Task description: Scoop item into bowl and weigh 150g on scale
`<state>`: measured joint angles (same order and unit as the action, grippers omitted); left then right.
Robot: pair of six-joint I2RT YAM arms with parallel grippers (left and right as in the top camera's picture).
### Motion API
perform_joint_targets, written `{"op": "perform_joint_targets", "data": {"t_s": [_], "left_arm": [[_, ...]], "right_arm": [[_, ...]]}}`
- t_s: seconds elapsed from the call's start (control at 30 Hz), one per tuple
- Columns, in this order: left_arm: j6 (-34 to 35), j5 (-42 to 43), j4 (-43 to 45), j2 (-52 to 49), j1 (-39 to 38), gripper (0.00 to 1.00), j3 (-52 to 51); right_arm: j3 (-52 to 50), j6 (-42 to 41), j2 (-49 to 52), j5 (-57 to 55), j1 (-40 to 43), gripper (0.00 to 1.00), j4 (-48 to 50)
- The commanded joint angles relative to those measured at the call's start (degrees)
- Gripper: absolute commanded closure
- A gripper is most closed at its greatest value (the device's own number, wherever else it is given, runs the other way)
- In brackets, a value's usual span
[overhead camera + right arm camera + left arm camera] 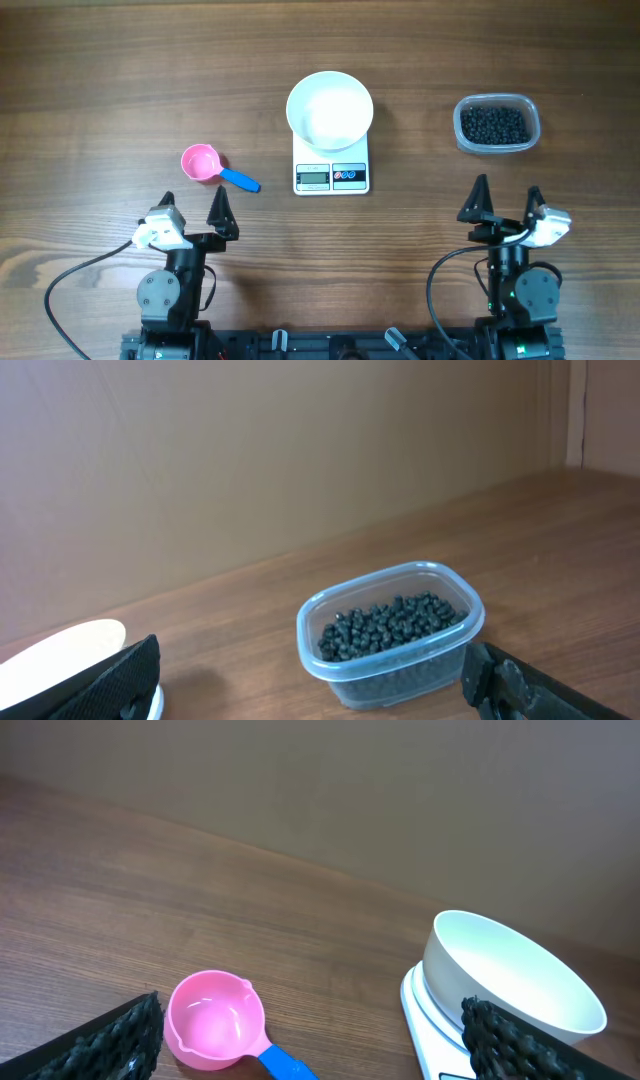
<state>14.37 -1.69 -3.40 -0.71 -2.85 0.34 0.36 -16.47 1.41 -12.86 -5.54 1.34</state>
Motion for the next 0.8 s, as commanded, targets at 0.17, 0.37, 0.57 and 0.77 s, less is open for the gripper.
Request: {"op": "perform_joint_targets", "data": {"t_s": [0.17, 0.37, 0.57, 0.77], "left_arm": [[6.93, -0.33, 1.03, -0.15, -0.26, 0.0, 0.0], [6.25, -0.31, 1.01, -4.09, -0.24, 0.0, 1.9], [2.27, 0.61, -4.52, -19.52, 0.76, 0.0, 15.26], [-2.62, 10.67, -21.57, -45.13, 7.08, 0.0, 41.9]], "right_arm": [[-0.07, -0.2, 6.86, 3.67, -0.28, 0.0, 0.17], [1.88, 0.02, 12.28, 12.92, -0.28, 0.01, 0.33], [14.03, 1.68, 25.62, 18.97, -0.26, 0.0, -1.92], [35.39, 3.41, 42.56, 20.85, -0.22, 0.0, -20.26]]}}
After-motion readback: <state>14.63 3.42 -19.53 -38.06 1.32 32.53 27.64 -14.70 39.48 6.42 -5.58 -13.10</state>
